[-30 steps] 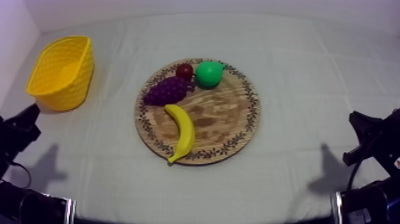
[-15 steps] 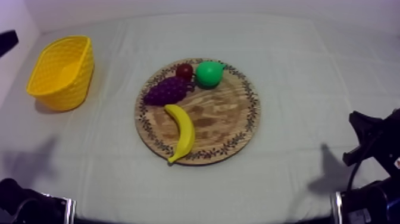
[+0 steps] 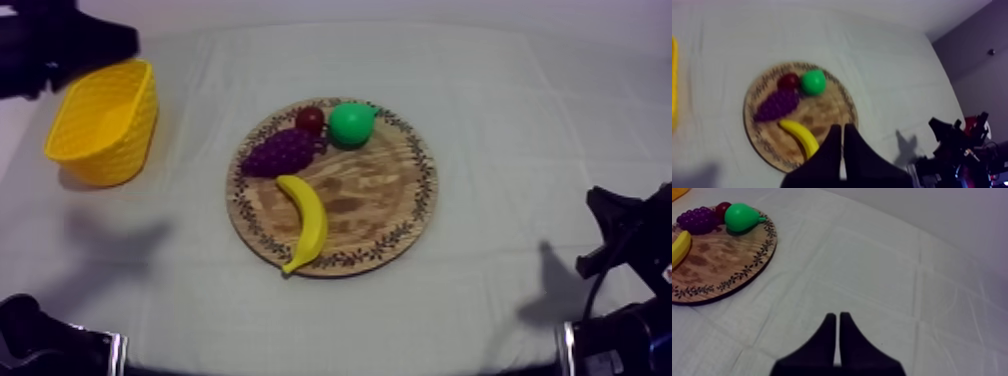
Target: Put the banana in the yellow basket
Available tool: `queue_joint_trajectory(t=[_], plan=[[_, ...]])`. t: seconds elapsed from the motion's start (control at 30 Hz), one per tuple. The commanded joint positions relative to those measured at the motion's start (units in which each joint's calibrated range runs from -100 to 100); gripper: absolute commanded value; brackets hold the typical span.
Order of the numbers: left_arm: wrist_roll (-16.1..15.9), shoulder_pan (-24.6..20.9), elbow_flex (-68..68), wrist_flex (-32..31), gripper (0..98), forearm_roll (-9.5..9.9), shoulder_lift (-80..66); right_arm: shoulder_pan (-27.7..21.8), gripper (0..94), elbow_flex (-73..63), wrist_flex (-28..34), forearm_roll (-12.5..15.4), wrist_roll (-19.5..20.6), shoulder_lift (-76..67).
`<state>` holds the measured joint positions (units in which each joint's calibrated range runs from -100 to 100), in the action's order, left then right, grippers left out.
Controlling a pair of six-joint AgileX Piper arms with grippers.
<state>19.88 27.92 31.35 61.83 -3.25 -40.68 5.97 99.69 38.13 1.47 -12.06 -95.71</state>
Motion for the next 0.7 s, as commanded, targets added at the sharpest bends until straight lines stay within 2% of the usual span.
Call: queue_joint_trajectory(t=[0.0,0.13,0.3,0.57,0.6,0.67], plan=[[2.9,3.1,0.6,-0.5,0.3,0.33,3.5,0.0,0.5,0.0,0.0,0.0,0.0,0.0],[5.2,5.2,2.4,-1.8,0.4,0.36,7.8,0.0,0.5,0.0,0.0,0.0,0.0,0.0],[6.6,6.5,4.8,-3.1,0.4,0.1,11.9,0.0,0.5,0.0,0.0,0.0,0.0,0.0],[5.9,7.3,10.8,-7.6,0.7,0.1,16.0,0.0,0.5,0.0,0.0,0.0,0.0,0.0],[5.9,7.7,12.2,-9.3,1.8,0.33,16.3,0.0,0.5,0.0,0.0,0.0,0.0,0.0],[6.7,8.2,15.1,-12.3,13.5,0.42,16.9,0.0,0.5,0.0,0.0,0.0,0.0,0.0]])
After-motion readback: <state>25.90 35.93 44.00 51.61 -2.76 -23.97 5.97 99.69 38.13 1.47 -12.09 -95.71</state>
